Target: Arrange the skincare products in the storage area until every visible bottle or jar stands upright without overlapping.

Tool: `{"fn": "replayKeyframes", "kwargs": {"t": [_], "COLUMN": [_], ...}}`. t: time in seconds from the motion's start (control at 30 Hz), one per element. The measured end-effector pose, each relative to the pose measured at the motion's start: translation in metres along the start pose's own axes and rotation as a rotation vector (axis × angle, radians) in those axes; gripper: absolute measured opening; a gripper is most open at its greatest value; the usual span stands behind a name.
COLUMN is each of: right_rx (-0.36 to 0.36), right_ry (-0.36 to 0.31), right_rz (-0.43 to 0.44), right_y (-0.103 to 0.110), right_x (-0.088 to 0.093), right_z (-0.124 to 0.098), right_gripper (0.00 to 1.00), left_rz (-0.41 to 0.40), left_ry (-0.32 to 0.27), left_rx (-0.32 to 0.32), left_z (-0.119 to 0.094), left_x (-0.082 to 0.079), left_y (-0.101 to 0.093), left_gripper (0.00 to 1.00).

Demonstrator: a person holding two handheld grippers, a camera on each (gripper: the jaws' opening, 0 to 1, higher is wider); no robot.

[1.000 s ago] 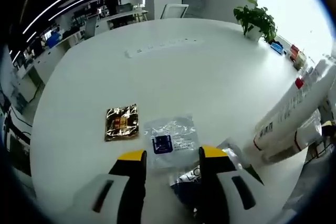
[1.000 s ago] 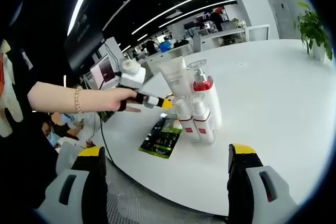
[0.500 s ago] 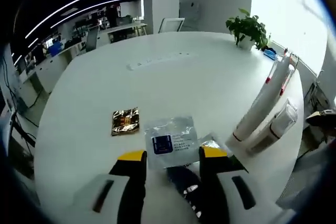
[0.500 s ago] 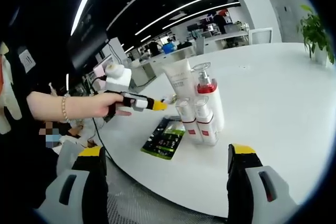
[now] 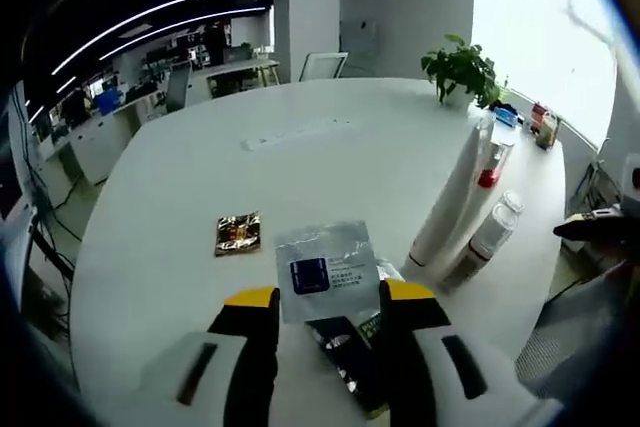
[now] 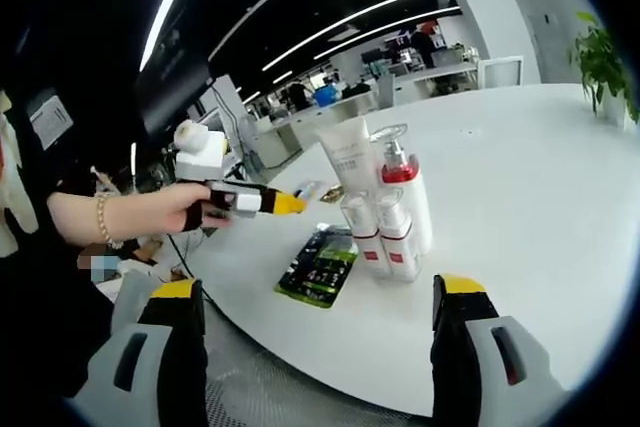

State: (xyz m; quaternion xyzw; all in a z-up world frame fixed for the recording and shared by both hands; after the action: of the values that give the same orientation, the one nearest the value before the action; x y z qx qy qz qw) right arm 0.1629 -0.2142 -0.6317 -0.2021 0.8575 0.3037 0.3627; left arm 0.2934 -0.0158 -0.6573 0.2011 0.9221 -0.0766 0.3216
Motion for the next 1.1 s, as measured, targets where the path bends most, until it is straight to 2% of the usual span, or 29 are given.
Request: {"fn": "replayKeyframes", "kwargs": {"t": [0.33, 0.57, 0.7, 0.87, 0.93, 1.1], "right_rx": [-0.037, -0.065, -0.097, -0.133, -0.166, -0.205], "right_ry": [-0.019, -0.029, -0.025, -0.035, -0.051, -0.068], "right_rz": [0.012, 0.019, 0.011, -0.010, 0.024, 0.030], "right_y": [0.009, 0.011, 0.022, 0.032, 0.038, 0.049], "right_x": [-0.003, -0.006, -0.012, -0.020, -0.025, -0.037], "right_z": [-0.001, 0.000, 0.001, 0.007, 0.012, 0.023], "right_gripper": [0.90, 0.84, 0.81, 0.70, 0.68, 0.61], "left_rz": [-0.005, 0.021, 0.044, 0.096, 0.104, 0.125], "left_ry": [-0.042, -0.068, -0.082, -0.092, -0.097, -0.108], "left_rx": [0.026, 0.019, 0.015, -0.001, 0.003, 0.017], "left_z": [-0.030, -0.049, -0.061, -0.070, -0.074, -0.085], "left_x": [0.007, 0.015, 0.016, 0.019, 0.020, 0.023], "left_y": [-0.018, -0.025, -0.034, -0.041, -0.046, -0.058], "left_gripper": [0.39, 0.39, 0.39, 0.39, 0.39, 0.39]}}
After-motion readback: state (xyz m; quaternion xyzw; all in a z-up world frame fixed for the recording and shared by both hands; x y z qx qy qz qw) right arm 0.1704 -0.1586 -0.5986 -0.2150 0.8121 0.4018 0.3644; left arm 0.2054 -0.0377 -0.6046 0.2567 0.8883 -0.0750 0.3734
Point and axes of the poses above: the point that each gripper's makers call its tool centre point, and the gripper's own axes: z roughly forward along the fingers, y roughly to its left, x roughly out of its underside, the point moved 2 cm from there along -z, roughly backward along the fingers, and after that the axes turned 13 degrees about y, right-handed, at the moved point
